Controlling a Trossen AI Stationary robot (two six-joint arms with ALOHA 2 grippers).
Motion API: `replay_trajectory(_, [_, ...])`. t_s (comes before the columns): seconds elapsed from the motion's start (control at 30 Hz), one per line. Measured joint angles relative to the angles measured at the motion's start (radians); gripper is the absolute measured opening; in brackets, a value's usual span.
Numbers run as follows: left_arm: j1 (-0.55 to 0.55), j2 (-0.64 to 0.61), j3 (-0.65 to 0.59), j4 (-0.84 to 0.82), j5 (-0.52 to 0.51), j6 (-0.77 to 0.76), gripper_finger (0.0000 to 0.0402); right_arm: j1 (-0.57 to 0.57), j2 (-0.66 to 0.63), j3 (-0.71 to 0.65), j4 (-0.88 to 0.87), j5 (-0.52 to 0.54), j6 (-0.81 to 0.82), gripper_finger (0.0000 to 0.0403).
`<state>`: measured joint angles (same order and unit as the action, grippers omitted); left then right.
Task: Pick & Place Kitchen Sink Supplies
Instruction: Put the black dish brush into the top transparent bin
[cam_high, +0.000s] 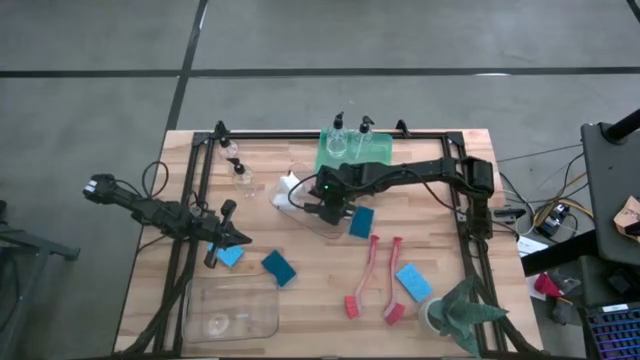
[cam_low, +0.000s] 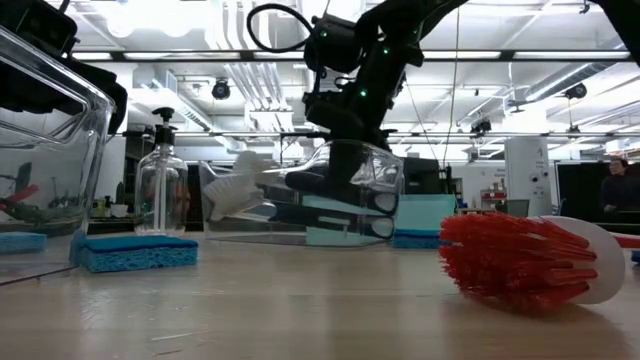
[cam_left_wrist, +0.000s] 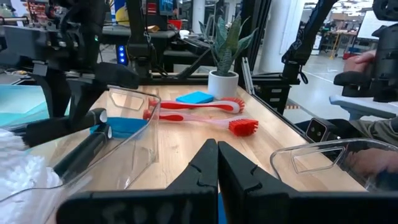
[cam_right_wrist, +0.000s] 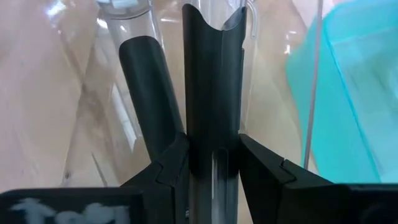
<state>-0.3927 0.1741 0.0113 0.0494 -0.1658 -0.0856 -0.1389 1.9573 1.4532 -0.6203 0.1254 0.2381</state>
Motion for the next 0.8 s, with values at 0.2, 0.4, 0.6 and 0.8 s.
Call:
replay_trajectory(0.2, [0.0, 0.0, 0.0, -0.002, 0.0, 0.0, 0.0003, 0.02, 0.0, 0.0, -0.014, 0.0, -0.142, 0.0109])
replay_trajectory(0.4, [0.0, 0.0, 0.0, -0.002, 0.0, 0.0, 0.0003, 0.028, 0.0, 0.0, -0.02, -0.007, -0.218, 0.0109])
replay_trajectory(0.6, [0.0, 0.0, 0.0, -0.002, 0.0, 0.0, 0.0003, 0.043, 0.0, 0.0, -0.024, -0.014, -0.342, 0.0109])
replay_trajectory(0.8, [0.0, 0.0, 0.0, -0.003, 0.0, 0.0, 0.0003, 0.049, 0.0, 0.006, -0.029, -0.02, -0.357, 0.0115])
